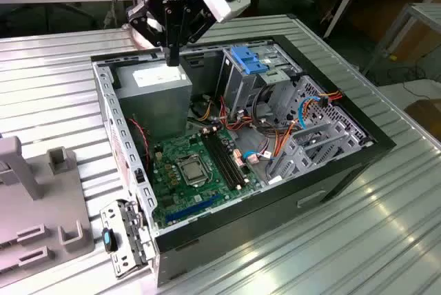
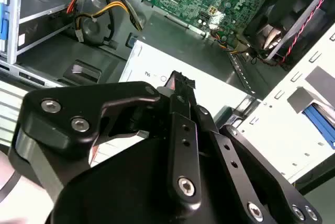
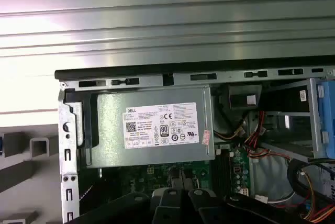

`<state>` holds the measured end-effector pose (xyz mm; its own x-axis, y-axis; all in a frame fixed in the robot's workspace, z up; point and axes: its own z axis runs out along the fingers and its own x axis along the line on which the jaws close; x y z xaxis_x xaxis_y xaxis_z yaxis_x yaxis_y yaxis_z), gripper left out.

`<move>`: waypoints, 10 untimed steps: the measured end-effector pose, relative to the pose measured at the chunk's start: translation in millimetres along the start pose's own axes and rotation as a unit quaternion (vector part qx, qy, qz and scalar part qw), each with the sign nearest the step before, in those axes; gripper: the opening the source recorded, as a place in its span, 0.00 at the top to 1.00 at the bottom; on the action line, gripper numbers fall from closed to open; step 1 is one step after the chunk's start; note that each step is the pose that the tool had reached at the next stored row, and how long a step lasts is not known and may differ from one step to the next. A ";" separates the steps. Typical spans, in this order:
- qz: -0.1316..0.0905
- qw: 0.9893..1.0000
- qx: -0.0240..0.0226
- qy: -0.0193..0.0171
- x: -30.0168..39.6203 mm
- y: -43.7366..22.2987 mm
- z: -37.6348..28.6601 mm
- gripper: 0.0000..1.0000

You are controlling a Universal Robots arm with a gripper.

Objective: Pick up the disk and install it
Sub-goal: 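Reach for the disk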

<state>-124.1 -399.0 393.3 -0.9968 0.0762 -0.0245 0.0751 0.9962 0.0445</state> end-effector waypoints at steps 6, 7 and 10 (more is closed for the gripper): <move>0.000 1.000 0.000 0.000 18.3 -1.4 -0.6 0.89; 0.000 1.000 0.000 0.000 19.8 -1.5 -0.6 0.89; 0.000 1.000 0.000 0.000 24.4 -1.8 -0.7 0.89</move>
<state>-148.5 -398.9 393.3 -0.9968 0.0763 -0.0245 0.0751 0.9962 0.0444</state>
